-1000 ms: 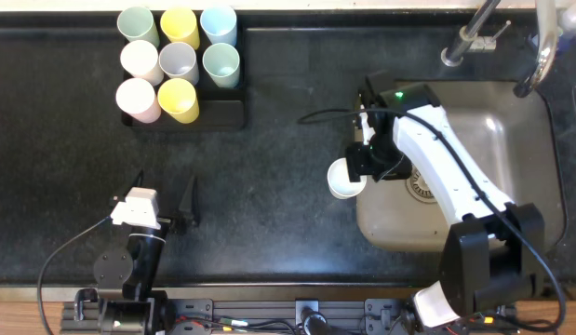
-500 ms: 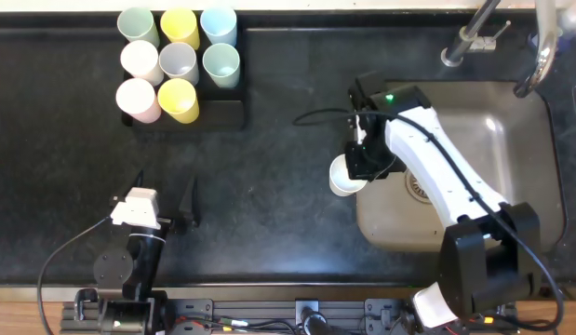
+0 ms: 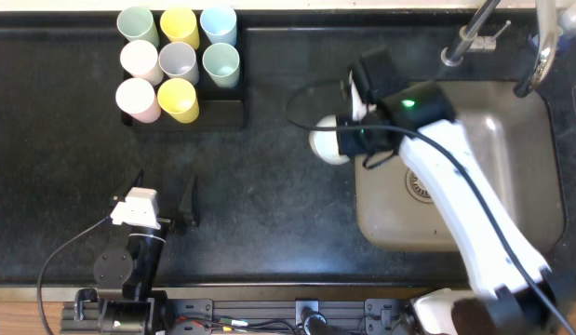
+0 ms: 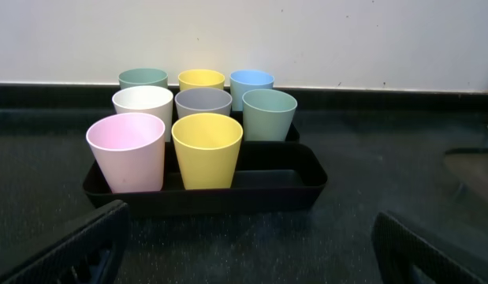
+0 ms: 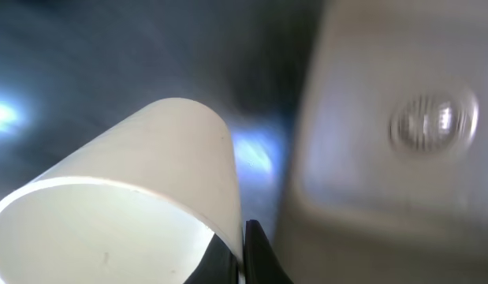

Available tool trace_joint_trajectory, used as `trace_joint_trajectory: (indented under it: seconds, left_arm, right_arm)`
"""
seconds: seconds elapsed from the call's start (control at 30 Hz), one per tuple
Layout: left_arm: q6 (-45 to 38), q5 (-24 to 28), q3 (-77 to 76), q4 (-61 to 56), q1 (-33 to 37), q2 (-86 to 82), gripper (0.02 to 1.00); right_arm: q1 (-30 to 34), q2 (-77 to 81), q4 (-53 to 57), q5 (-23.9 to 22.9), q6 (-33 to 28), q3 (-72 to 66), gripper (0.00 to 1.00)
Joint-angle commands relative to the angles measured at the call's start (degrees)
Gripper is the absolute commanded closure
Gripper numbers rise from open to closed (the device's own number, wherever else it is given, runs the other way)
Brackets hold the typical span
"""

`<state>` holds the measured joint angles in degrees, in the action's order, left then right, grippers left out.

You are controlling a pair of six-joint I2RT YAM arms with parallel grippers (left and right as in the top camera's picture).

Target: Store Cups

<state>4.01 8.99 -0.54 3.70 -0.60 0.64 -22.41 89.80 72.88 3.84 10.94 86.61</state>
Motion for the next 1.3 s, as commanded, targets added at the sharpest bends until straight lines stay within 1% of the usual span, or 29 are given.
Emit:
trace_joint_trajectory:
  seconds: [0.03,0.07,0.17,0.47,0.57,0.7,0.83,1.3]
  left_arm:
    - [-1.0,-0.2,0.1,0.3,0.5,-0.5,0.02]
    - [-1.0,-0.2,0.1,0.3,0.5,-0.5,0.02]
    - [-1.0,-0.2,0.1,0.3,0.5,-0.5,0.018]
    - [-1.0,-0.2,0.1,0.3,0.5,-0.5,0.018]
    - [-1.0,-0.2,0.1,0.3,0.5,-0.5,0.018]
    - [-1.0,-0.2,0.1,0.3,0.5,-0.5,0.018]
    - [-1.0,-0.2,0.1,0.3,0.5,-0.5,0.018]
    - [-1.0,-0.2,0.1,0.3,0.5,-0.5,0.018]
  right_arm:
    - [-4.2,-2.4,0.6,1.9,4.3,15.3,0.958]
    - [-6.5,-0.4,0.6,1.9,5.1,20.9,0.958]
    - [-9.6,4.3,0.9,1.9,6.3,28.1,0.958]
    - [-15.2,25.0,2.8,2.1,7.1,41.0,0.958]
    - [-15.6,28.4,2.6,1.4,7.6,41.5,0.956]
    - [-16.5,33.1,1.6,-2.0,8.5,41.5,0.958]
    - [-17.0,34.7,0.3,-3.9,9.1,41.5,0.958]
    - [-17.4,39.0,-2.6,-3.8,9.9,41.5,0.956]
